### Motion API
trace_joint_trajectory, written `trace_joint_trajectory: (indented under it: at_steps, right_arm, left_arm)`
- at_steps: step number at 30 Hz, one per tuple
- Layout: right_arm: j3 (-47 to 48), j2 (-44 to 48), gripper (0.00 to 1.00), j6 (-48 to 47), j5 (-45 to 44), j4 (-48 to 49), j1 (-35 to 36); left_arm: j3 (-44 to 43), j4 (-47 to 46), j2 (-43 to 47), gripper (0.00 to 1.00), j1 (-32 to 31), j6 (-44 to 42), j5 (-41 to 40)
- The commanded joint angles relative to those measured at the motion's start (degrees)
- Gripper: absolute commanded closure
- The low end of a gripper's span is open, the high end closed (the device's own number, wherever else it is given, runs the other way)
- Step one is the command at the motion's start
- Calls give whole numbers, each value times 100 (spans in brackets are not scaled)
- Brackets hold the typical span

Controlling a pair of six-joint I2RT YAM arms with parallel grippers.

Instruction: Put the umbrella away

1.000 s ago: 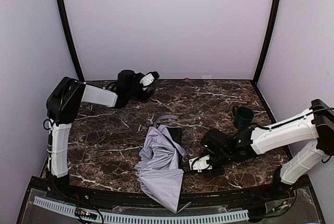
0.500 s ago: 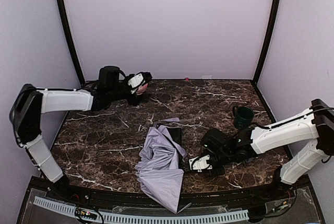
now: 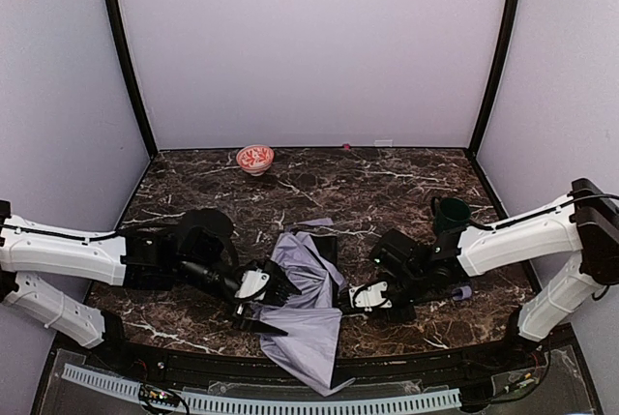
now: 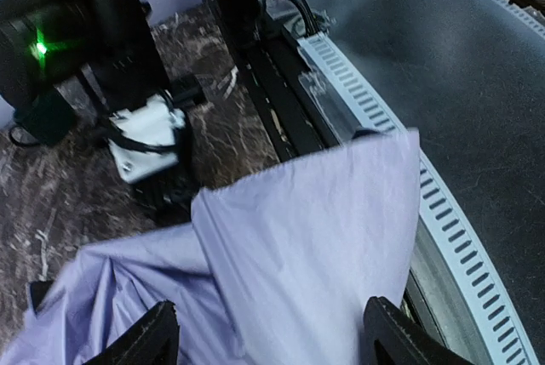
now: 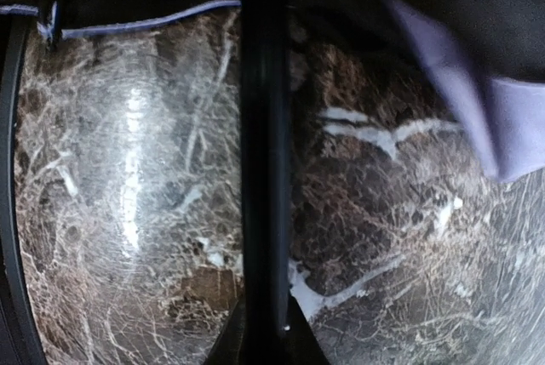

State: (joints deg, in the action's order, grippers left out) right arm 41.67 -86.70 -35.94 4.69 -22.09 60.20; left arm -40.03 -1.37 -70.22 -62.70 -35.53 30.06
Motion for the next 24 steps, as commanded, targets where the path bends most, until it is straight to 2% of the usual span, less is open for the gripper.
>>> trace_joint_trajectory:
  at_steps: [1,2,4,14,17,19,21,24]
  right_arm:
    - [215,-85,72,253,-120,-437,-53]
    - [316,-44,63,292,-127,-474,-53]
    - [482,79,52,360,-146,-529,-53]
    - [1109,1204,36,682,518,-939,-46]
    - [1135,1454,32,1371,803,-65,-37]
    - [815,1487,33,2199,899,1233,-19]
    - [510,1354,34,2942,696,2338,-22]
    - [485,960,38,3570,-149,2911,-66]
  left_arm:
    - [49,444,-489,23,-102,70,-565]
    - [40,426,-600,23,-110,57,-708]
    - [49,296,-731,24,-111,68,-919]
    - [467,-541,-674,26,-102,210,-1267]
    - [589,-826,-813,26,-96,292,-1373]
    - [591,-954,-961,26,-79,344,-1397]
    - [585,-1093,-1111,26,-40,391,-1382]
    - [549,-1135,-1245,26,2,445,-1306]
